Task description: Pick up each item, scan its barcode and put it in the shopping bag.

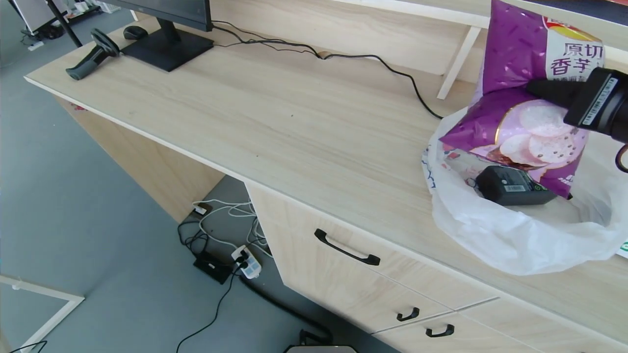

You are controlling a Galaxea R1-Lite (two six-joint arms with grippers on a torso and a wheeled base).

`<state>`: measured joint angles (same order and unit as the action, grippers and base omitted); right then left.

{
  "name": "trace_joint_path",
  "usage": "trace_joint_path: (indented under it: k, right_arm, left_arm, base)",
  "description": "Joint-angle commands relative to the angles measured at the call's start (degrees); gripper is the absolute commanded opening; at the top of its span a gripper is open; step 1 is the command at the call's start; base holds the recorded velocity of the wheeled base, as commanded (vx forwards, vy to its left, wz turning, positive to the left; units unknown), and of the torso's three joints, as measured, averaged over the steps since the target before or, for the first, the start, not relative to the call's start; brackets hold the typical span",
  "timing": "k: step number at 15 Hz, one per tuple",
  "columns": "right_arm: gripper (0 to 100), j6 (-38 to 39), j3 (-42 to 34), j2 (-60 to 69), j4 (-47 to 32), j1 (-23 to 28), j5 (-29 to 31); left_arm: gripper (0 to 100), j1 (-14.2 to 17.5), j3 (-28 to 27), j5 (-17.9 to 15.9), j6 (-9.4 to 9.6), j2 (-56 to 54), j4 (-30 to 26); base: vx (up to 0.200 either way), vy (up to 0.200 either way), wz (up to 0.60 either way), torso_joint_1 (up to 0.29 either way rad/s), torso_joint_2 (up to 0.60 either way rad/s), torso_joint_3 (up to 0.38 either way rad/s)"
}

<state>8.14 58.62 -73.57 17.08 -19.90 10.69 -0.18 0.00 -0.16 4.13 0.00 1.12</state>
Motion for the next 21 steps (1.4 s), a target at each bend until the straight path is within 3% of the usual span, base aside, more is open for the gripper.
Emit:
trace_joint_path:
  k: [1,12,21]
  right_arm:
    - [0,0.2,-4.3,2.8,0.4,2.6,-1.2]
    - [0,-2.6,-14.0,4.8,1.3,5.8,-0.8]
    - [0,-4.1,-15.5,4.0,0.9,7.1,1.5]
  left_arm:
    - [100,0.0,0.0,0.0,0.09,0.1,0.0]
    - [100,0.0,0.0,0.0,0.09,0.1,0.0]
    - [100,0.0,0.0,0.0,0.88,0.1,0.0]
  base:
    - [0.000,0.000,0.00,0.000,0.00,0.000]
    - [0.000,0.000,0.00,0.000,0.00,0.000]
    - [0.000,0.000,0.00,0.000,0.00,0.000]
